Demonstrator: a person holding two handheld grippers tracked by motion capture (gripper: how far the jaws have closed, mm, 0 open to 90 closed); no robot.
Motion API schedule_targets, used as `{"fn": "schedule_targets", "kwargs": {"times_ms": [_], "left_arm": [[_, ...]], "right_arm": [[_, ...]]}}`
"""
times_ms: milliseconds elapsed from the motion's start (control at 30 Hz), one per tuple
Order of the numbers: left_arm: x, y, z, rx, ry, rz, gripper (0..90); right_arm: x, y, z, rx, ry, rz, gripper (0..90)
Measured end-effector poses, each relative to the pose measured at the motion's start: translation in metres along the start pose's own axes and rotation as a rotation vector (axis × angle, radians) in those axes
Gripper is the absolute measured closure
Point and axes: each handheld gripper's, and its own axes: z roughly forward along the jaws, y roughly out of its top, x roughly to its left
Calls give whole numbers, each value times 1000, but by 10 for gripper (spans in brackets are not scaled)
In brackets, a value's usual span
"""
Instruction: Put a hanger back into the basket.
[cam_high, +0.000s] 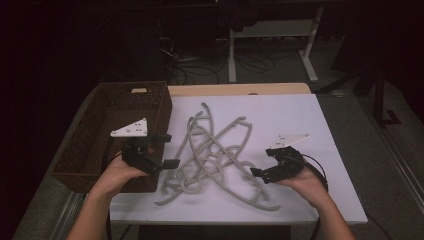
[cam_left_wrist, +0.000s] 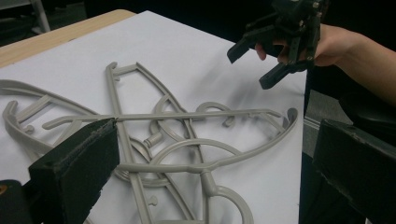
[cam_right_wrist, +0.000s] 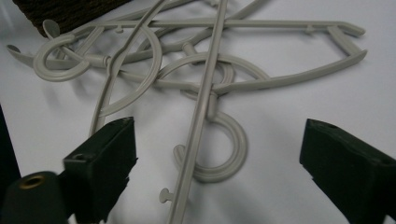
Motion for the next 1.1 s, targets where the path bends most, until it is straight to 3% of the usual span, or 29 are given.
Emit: {"fn": "schedule_targets", "kwargs": {"times_ms": [333, 633, 867, 1100], "left_arm": [[-4, 0, 2, 1, -9, 5, 2], [-3, -1, 6, 13, -13, 5, 2], [-4, -1, 6, 16, -16, 5, 2], [-3, -2, 6, 14, -19, 0, 2]], "right_arm": [[10, -6, 23, 73, 37, 1, 346], [11, -10, 38, 121, 12, 8, 573], [12, -10, 55, 163, 12, 25, 648], [11, -9, 59, 176, 11, 31, 727]]}}
